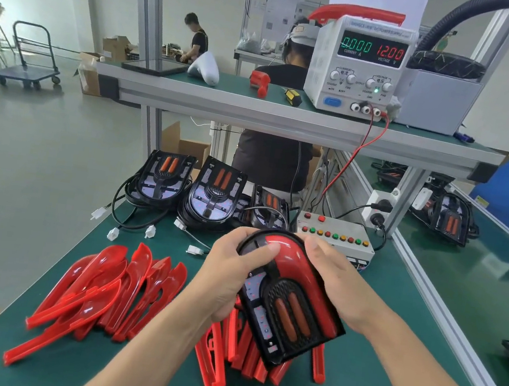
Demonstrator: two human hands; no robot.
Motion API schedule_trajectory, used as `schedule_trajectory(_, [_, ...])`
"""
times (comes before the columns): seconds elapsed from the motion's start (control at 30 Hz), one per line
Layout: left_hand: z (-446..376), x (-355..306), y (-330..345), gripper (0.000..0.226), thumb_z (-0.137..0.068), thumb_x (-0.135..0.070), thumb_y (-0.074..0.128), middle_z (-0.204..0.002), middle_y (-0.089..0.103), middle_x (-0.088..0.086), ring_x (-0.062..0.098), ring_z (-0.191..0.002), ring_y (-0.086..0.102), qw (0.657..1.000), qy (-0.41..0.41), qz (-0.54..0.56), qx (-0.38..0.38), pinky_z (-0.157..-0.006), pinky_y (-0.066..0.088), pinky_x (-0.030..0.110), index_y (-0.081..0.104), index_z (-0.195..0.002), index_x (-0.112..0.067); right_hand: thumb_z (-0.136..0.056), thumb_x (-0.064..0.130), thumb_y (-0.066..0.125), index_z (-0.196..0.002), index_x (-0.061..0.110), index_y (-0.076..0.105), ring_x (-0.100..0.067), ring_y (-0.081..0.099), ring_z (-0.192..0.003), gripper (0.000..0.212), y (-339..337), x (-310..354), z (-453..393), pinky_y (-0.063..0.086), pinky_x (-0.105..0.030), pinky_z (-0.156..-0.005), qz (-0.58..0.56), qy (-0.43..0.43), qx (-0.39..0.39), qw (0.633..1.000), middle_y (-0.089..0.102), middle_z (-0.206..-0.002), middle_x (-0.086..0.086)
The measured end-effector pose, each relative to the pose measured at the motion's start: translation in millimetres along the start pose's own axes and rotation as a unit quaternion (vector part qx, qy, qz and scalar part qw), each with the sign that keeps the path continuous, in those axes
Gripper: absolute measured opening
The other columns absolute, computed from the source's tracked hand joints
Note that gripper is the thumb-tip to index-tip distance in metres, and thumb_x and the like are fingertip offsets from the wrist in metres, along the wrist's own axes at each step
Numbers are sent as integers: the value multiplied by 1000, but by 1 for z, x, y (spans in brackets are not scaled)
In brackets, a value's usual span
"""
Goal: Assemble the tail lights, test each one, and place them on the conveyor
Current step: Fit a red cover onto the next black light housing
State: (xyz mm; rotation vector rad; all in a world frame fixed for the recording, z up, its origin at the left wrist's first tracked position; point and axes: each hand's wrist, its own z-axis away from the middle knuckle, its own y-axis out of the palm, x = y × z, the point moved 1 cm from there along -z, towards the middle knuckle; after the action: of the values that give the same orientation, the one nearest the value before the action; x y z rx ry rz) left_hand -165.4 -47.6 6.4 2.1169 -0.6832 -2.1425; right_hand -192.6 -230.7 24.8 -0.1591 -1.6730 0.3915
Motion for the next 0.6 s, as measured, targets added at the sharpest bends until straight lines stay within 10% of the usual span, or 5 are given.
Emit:
schedule_trajectory(0.37, [-7, -6, -10, 38, -84, -23, 78, -100, 75, 18, 27, -86, 73, 994, -38, 95, -24, -73, 60, 35, 68, -110, 3, -103, 51, 51, -107, 25, 71, -28, 70, -98, 34, -8, -13, 26, 52, -55, -94, 99, -16, -32, 994, 75, -100, -4])
schedule_trajectory(0.6, [-8, -9, -13, 48, -69, -21, 85, -102, 70, 23, 34, -89, 70, 996, -53, 68, -24, -84, 60, 45, 66, -107, 1, -98, 66, 45, -102, 35, 72, -8, 70, -94, 41, -3, -16, 27, 53, -36, -91, 70, 8, -5, 998, 76, -99, 8])
